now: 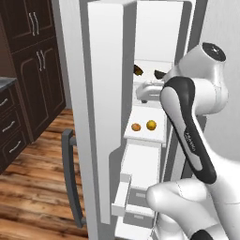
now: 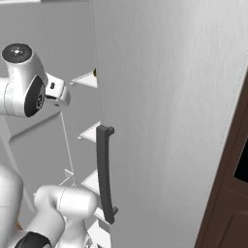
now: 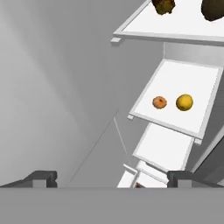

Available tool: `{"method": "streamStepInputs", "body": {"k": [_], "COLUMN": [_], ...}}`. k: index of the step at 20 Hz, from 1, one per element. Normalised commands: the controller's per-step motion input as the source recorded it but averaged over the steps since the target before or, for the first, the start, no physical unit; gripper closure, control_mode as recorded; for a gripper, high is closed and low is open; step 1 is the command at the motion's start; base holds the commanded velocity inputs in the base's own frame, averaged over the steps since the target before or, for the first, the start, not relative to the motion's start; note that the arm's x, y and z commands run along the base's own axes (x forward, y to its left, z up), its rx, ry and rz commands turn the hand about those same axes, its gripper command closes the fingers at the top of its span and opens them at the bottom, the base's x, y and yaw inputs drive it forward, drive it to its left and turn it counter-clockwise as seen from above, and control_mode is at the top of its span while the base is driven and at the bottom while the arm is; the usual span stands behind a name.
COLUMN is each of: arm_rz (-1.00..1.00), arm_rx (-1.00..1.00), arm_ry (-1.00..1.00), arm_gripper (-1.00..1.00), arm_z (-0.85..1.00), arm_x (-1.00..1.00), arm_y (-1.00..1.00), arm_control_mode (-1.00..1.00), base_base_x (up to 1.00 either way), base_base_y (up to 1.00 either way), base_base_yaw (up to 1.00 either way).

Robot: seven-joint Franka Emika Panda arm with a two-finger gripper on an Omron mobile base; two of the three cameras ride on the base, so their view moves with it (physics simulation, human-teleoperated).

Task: Take the sweet potato and kiwi from the highest rack and move them to the second highest rack where the lemon and tangerine are located, to maximize freezer space. Close the freezer door after rearranging.

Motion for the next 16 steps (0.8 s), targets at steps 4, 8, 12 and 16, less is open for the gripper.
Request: {"method": "streamStepInputs", "body": {"k": [4,8,12,16], "arm_rz": [0.0,0.14,0.17,0.01], "arm_rx": [0.02,0.0,-0.06,-0.3], "arm_ry": [0.0,-0.31,-0.23,-0.04], "arm_gripper": [-1.0,-1.0,-1.0,-1.0], "arm_z": [-0.01,0.01,0.06,0.1], "arm_x": [0.24,0.44,0.63,0.68], "arm_y": [-0.31,-0.25,-0.16,0.0], "arm_control_mode": [-1.0,-1.0,-1.0,-1.0], "base_base_x": [0.0,0.0,0.0,0.0], "base_base_y": [0.0,0.0,0.0,0.0], "base_base_yaw": [0.0,0.0,0.0,0.0]}}
